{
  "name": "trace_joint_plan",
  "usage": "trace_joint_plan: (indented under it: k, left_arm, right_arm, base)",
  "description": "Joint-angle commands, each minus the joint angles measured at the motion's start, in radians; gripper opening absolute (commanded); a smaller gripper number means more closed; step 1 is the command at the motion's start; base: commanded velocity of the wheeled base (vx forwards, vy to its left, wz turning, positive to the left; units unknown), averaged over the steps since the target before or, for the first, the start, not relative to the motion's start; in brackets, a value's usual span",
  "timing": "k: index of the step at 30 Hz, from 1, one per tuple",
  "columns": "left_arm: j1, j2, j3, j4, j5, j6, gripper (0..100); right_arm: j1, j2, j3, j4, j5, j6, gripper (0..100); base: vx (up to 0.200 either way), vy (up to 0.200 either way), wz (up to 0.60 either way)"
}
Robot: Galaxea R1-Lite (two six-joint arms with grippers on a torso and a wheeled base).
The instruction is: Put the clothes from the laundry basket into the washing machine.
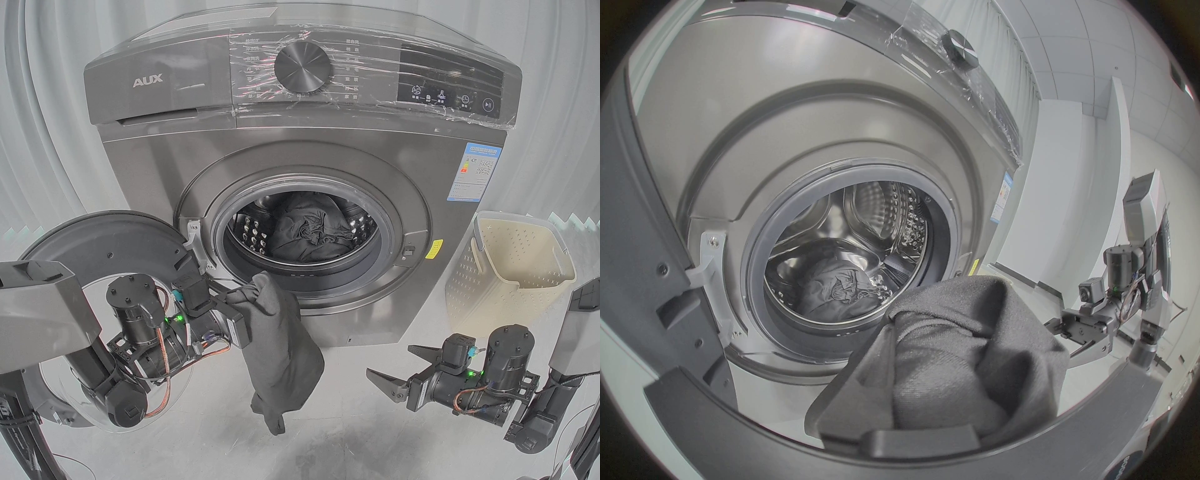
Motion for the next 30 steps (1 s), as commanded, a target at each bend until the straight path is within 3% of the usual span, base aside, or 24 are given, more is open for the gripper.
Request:
trace_joint_plan:
  k: [1,8,14,17,30]
  left_arm:
    - [-0.007,0.017,-0.002,-0.001,0.017,0.022,0]
    - [-0.02,0.017,-0.001,-0.001,0.031,0.028,0]
    - [-0.086,0.034,0.002,-0.001,0.032,0.018,0]
    - [-0.102,0.043,-0.016,-0.001,0.032,0.012,0]
    - [-0.086,0.325,-0.461,0.055,0.065,0.013,0]
  right_arm:
    - [0.01,0.007,0.003,0.0,-0.002,0.0,100]
    - [0.019,0.008,0.011,0.0,-0.002,0.002,100]
    - [0.041,-0.001,0.014,-0.002,-0.003,0.002,100]
    - [0.045,-0.004,0.017,-0.002,-0.003,0.002,100]
    - [0.055,-0.026,0.023,-0.002,-0.003,0.0,100]
  base:
    - [0.0,0.0,0.0]
    - [0.086,0.0,0.0]
    - [0.2,0.0,0.0]
    - [0.0,0.0,0.0]
    - [0.0,0.0,0.0]
